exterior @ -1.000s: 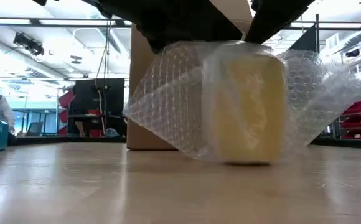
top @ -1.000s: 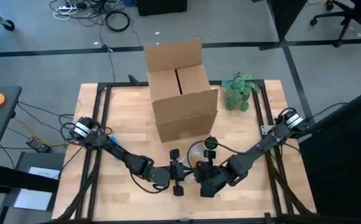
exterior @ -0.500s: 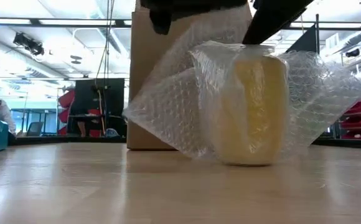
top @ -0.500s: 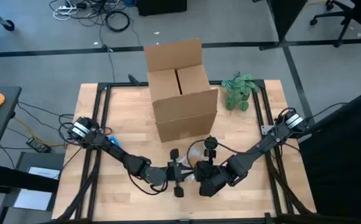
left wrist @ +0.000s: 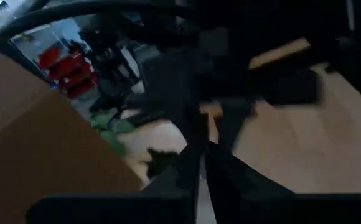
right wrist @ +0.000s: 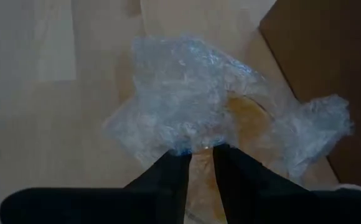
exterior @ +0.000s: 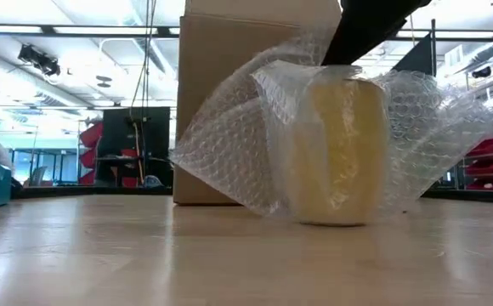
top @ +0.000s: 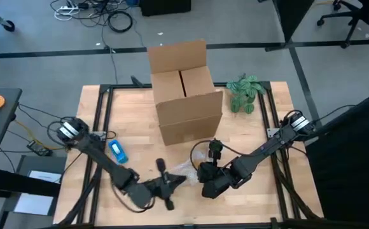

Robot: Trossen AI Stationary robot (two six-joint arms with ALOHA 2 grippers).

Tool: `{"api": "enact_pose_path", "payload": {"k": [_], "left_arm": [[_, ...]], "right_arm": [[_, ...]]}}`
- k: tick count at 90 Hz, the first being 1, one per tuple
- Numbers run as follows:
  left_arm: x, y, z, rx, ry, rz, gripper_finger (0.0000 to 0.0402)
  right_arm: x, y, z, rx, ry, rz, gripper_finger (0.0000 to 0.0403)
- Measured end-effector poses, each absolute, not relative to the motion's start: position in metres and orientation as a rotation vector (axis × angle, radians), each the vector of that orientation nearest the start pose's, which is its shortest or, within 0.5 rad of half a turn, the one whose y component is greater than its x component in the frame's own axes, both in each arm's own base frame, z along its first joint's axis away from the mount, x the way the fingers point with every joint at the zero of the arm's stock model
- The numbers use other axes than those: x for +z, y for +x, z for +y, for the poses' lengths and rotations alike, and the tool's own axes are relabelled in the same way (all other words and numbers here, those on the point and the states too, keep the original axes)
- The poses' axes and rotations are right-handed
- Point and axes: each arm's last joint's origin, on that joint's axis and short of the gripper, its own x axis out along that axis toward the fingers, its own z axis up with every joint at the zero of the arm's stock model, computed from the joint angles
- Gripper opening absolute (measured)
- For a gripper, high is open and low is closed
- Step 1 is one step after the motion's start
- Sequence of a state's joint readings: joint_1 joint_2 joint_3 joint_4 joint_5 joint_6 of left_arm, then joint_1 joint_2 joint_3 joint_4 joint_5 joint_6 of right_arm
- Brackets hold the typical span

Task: Wrap mug
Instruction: Wrap the yellow mug with the transparent bubble wrap

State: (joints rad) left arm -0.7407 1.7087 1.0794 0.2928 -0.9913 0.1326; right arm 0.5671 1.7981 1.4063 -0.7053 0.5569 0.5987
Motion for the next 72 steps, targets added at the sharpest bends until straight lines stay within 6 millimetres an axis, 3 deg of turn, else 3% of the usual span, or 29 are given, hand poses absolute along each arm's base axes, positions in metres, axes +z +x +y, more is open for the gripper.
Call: {"api": "enact_pose_path", "payload": {"k": [12, 25, 52, 72], "left_arm": [[0.219, 0.266, -0.238, 0.248, 0.305, 0.365, 0.0012], [0.195, 0.26, -0.234, 0.339, 0.202, 0.446, 0.003], [0.14, 0.291, -0.234, 0.37, 0.304, 0.476, 0.0112], [0.134, 0.306, -0.219, 0.498, 0.347, 0.436, 0.0158]], "right_arm": [[0.24, 0.321, 0.186, -0.262, -0.029, 0.876, 0.0052], [0.241, 0.321, 0.186, -0.275, -0.035, 0.866, 0.0052], [0.241, 0.321, 0.186, -0.278, -0.037, 0.864, 0.0052], [0.241, 0.321, 0.186, -0.277, -0.032, 0.864, 0.0052]]}}
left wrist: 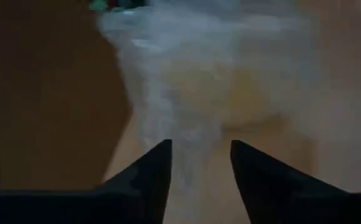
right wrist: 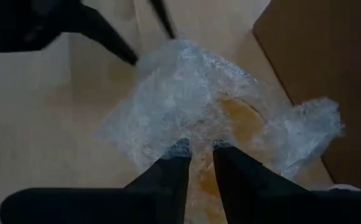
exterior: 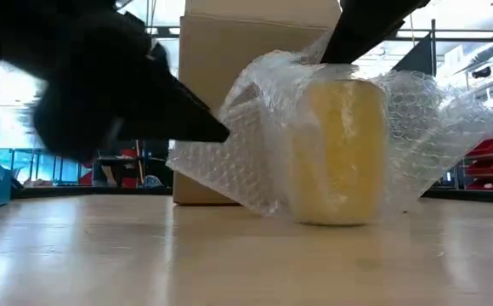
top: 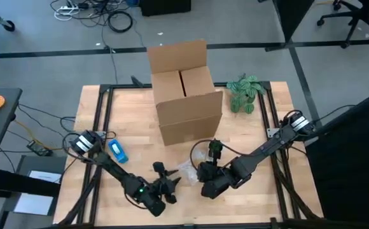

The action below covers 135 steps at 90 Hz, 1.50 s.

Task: Wrap mug
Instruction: Wrap the yellow mug with the transparent bubble wrap

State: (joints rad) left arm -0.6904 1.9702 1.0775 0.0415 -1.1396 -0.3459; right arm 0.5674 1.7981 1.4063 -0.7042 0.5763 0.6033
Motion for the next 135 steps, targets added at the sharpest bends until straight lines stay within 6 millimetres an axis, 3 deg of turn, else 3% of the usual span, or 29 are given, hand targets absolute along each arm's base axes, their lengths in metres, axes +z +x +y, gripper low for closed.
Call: {"api": "enact_pose_path", "payload": {"k": [20, 44, 62, 74, 101, 114, 135], "left_arm": [[0.137, 0.317, -0.215, 0.427, 0.354, 0.453, 0.0143], [0.15, 0.317, -0.24, 0.228, 0.268, 0.436, 0.001], [0.175, 0.327, -0.254, 0.209, 0.23, 0.377, 0.0001], [0.184, 0.336, -0.25, 0.235, 0.198, 0.356, 0.0001], [0.181, 0.346, -0.236, 0.223, 0.114, 0.395, 0.0], [0.179, 0.347, -0.233, 0.22, 0.082, 0.415, 0.0], [0.179, 0.347, -0.234, 0.215, 0.077, 0.416, 0.0]], "right_arm": [[0.241, 0.322, 0.187, -0.259, -0.042, 0.858, 0.0052], [0.24, 0.323, 0.184, -0.234, -0.042, 0.888, 0.0052], [0.24, 0.325, 0.182, -0.215, -0.044, 0.9, 0.0052], [0.242, 0.32, 0.185, -0.188, -0.057, 0.923, 0.0052], [0.25, 0.295, 0.214, -0.055, -0.085, 0.938, 0.0062], [0.253, 0.285, 0.221, -0.043, -0.076, 0.942, 0.0084], [0.272, 0.258, 0.231, -0.093, -0.077, 0.854, 0.0123]]}}
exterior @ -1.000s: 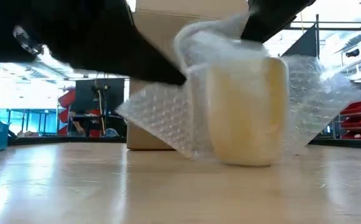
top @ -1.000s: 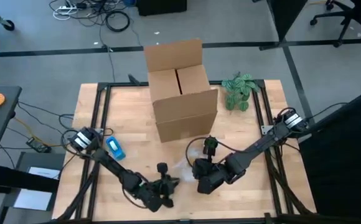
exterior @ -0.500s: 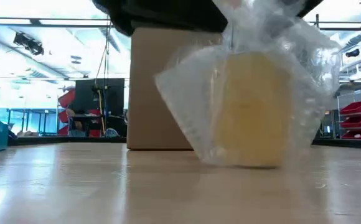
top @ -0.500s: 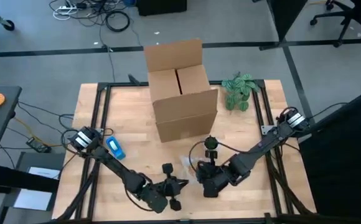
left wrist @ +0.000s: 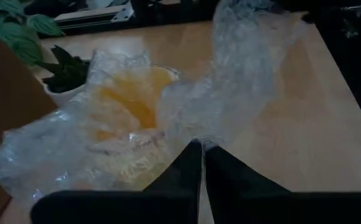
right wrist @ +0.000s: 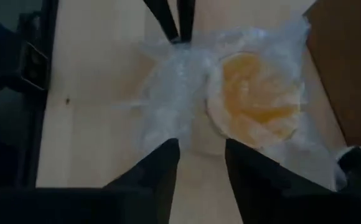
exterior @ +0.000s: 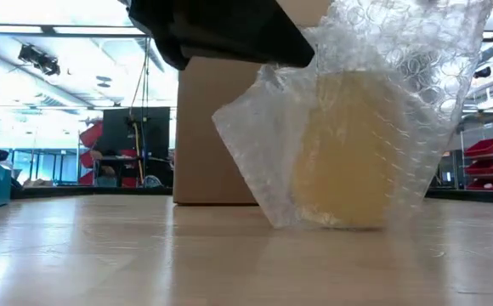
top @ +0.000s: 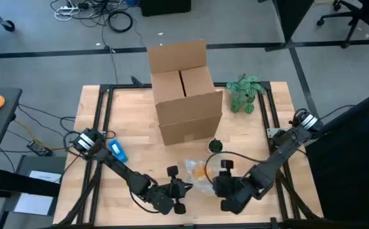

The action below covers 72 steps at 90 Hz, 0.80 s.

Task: Wrap mug
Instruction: Wrap the yellow mug with the transparent bubble wrap

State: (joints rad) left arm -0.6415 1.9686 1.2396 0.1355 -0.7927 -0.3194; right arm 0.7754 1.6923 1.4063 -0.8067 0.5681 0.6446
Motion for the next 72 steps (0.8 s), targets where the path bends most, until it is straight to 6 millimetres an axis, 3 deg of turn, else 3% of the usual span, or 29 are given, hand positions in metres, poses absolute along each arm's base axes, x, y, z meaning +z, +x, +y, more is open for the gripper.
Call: {"api": "enact_pose_path", "payload": {"k": [25, 50, 72], "left_arm": [[0.186, 0.351, -0.239, 0.116, -0.006, 0.376, 0.0], [0.197, 0.352, -0.241, 0.073, -0.033, 0.364, 0.0], [0.206, 0.348, -0.238, 0.073, -0.025, 0.37, 0.0]], "right_arm": [[0.272, 0.249, 0.246, -0.106, 0.008, 0.808, 0.0155], [0.272, 0.244, 0.25, -0.145, 0.001, 0.77, 0.016], [0.241, 0.254, 0.262, -0.131, -0.155, 0.82, 0.016]]}}
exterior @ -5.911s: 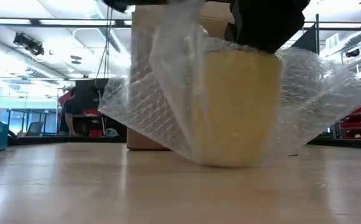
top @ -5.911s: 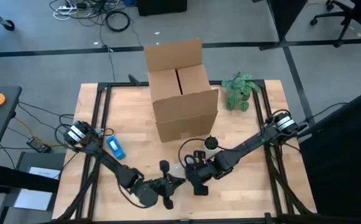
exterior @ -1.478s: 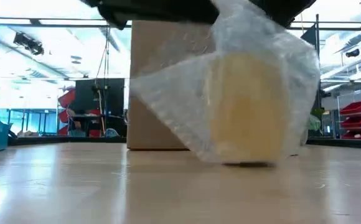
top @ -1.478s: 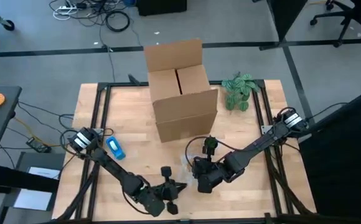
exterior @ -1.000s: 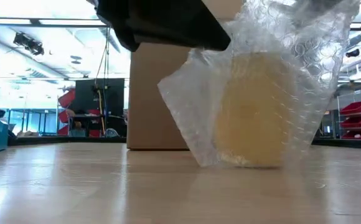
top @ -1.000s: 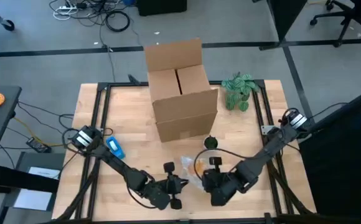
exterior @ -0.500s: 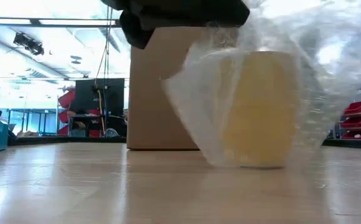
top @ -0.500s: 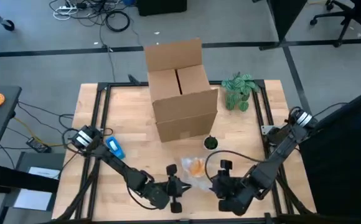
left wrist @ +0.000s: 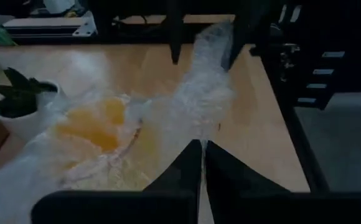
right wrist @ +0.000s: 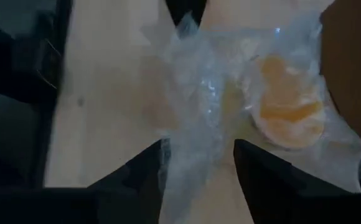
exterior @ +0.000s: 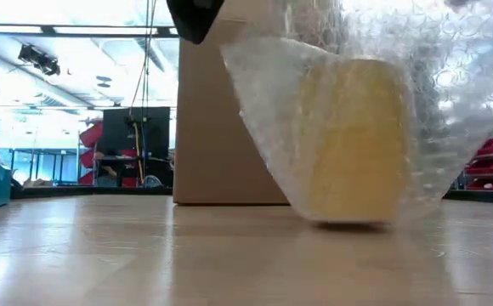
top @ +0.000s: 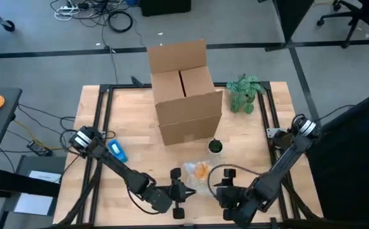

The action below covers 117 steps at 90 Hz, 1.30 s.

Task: Wrap mug
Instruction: Wrap the yellow mug with the transparent bubble wrap

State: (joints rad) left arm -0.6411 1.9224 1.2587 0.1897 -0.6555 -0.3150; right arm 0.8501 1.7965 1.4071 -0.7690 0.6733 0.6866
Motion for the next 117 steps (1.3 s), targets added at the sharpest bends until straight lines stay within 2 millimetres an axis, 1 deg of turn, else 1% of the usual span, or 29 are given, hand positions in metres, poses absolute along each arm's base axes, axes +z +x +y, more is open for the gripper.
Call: {"api": "enact_pose_path", "payload": {"k": [11, 25, 36, 52, 56, 64, 72, 86, 100, 117], "left_arm": [[0.205, 0.348, -0.238, 0.074, -0.024, 0.384, 0.0], [0.201, 0.346, -0.237, 0.077, -0.012, 0.414, 0.0], [0.201, 0.346, -0.236, 0.081, -0.014, 0.423, 0.0], [0.2, 0.346, -0.236, 0.081, -0.009, 0.428, 0.0], [0.199, 0.345, -0.236, 0.082, -0.002, 0.437, 0.0], [0.197, 0.344, -0.236, 0.084, 0.018, 0.456, 0.0], [0.196, 0.343, -0.235, 0.072, 0.09, 0.471, 0.0], [0.196, 0.343, -0.235, 0.049, 0.179, 0.469, 0.0], [0.197, 0.344, -0.235, 0.043, 0.221, 0.468, 0.0], [0.198, 0.343, -0.232, 0.159, 0.31, 0.439, 0.0]], "right_arm": [[0.23, 0.26, 0.263, -0.167, -0.197, 0.81, 0.0157], [0.233, 0.267, 0.262, -0.154, -0.2, 0.772, 0.0136], [0.24, 0.272, 0.257, -0.158, -0.19, 0.737, 0.01], [0.239, 0.286, 0.241, -0.189, -0.182, 0.772, 0.0018], [0.239, 0.29, 0.237, -0.186, -0.183, 0.784, 0.0008], [0.239, 0.295, 0.23, -0.197, -0.188, 0.791, 0.0009], [0.238, 0.3, 0.224, -0.192, -0.202, 0.808, 0.0005], [0.236, 0.31, 0.212, -0.086, -0.194, 0.901, 0.0003], [0.236, 0.32, 0.199, -0.031, -0.239, 0.931, 0.0001], [0.235, 0.332, 0.182, 0.055, -0.218, 0.977, 0.0001]]}}
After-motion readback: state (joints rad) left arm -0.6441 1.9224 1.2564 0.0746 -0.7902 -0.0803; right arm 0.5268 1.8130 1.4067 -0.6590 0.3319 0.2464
